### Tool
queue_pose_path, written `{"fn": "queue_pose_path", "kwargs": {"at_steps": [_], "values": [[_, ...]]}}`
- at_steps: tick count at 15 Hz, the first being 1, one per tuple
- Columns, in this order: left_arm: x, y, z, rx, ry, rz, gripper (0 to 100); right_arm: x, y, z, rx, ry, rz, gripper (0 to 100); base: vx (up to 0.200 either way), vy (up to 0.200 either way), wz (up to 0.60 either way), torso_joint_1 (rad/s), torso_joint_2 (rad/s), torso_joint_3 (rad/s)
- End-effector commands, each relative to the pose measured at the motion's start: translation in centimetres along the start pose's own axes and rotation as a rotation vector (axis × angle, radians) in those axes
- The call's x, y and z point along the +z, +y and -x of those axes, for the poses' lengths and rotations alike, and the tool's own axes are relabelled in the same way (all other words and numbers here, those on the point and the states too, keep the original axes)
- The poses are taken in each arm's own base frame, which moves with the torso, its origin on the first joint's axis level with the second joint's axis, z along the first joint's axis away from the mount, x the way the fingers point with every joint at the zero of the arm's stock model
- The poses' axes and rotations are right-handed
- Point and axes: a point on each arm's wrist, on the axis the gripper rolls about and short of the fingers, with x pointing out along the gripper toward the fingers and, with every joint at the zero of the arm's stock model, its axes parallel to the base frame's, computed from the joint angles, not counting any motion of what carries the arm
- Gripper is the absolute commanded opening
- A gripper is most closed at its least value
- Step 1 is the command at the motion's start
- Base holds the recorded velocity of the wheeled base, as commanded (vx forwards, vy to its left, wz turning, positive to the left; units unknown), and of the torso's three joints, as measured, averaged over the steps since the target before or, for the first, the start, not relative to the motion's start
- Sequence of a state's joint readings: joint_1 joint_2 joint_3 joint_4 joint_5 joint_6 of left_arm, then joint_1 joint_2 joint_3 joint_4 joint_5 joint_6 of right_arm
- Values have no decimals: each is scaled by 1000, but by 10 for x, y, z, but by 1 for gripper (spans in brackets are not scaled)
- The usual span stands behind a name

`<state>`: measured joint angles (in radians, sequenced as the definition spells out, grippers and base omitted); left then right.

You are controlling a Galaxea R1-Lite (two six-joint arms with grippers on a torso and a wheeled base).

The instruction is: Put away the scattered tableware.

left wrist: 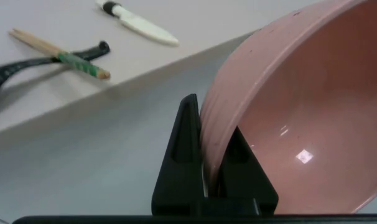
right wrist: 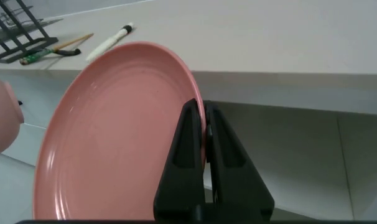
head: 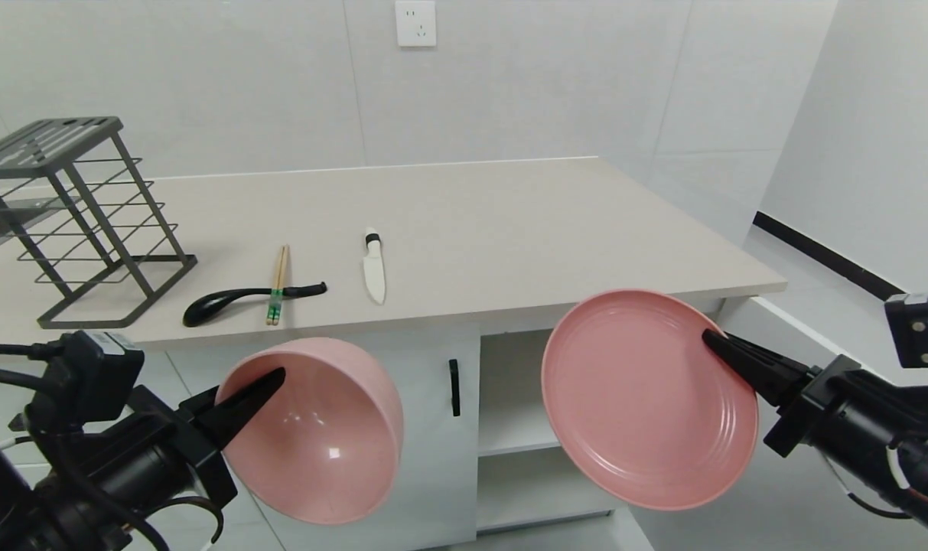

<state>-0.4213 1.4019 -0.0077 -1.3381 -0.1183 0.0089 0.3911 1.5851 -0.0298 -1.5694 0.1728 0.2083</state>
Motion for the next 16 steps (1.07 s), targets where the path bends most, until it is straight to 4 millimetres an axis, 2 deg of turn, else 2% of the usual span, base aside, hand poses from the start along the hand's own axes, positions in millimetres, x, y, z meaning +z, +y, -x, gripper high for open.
{"fn": "queue_pose_path", "kwargs": {"at_steps": [1, 12, 16], "values": [[-3, -2, -1, -11, 17, 1, 0, -1, 0, 0, 1, 4, -1, 0, 0, 0, 0, -256, 481, 217], [-9, -1, -6, -10, 60, 6, 0, -6, -1, -2, -1, 31, -6, 0, 0, 0, 0, -255, 396, 163], [-13, -1, -9, -10, 84, 9, 0, -9, -2, -3, -6, 47, -9, 0, 0, 0, 0, -104, 271, 101]]}}
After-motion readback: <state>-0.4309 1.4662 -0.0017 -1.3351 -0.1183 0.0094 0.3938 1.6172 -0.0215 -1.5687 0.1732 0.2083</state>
